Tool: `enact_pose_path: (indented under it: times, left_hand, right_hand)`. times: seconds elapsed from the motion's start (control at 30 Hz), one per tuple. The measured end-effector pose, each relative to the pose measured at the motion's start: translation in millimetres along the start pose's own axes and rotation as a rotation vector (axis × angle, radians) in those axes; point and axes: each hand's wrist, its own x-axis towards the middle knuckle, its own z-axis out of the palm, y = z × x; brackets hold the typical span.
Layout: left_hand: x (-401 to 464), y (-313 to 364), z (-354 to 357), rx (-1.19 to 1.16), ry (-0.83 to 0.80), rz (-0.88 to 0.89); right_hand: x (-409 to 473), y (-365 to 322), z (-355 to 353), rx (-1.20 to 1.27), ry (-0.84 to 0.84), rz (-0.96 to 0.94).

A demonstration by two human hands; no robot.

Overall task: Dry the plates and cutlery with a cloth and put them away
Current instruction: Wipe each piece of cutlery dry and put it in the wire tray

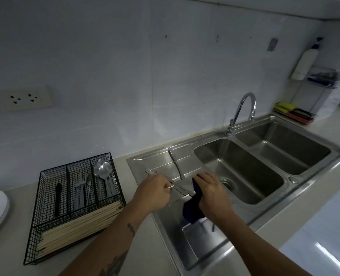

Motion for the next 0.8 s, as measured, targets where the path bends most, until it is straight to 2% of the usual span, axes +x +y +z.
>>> enact_pose_path:
  times: [0.1, 0.2, 0.37, 0.5, 0.63, 0.73, 0.8]
  left_hand:
    - [5, -3, -7, -0.061, -0.014, -0.048]
    - [8, -1, -10, -0.128, -0.058, -0.089]
    - [5, 5, -17, -0.348, -0.039, -0.141]
    - [-8, -9, -15, -0.346, -0.056, -0.185]
    - [-17, -25, -16, -0.438, -0.059, -0.252]
    - [-21, -35, -18, -0.454, -0.06, -0.287]
    - [-23, -43, -18, -0.49, -0.057, -0.31]
  right_hand:
    - [0, -3, -8, 0.046, 0.1, 0.061]
    - [2, -23, -17, 0.056, 0.163, 0.031]
    - [-11, -44, 5, -0.057, -0.004, -0.199]
    - [-13, -39, 20, -0.024, -0.082, -0.088]
    - [-17, -56, 28, -0.086, -0.096, -0.23]
    - [-11, -52, 31, -0.045, -0.107, -0.154]
    - [-6, -54, 33, -0.019, -0.11, -0.173]
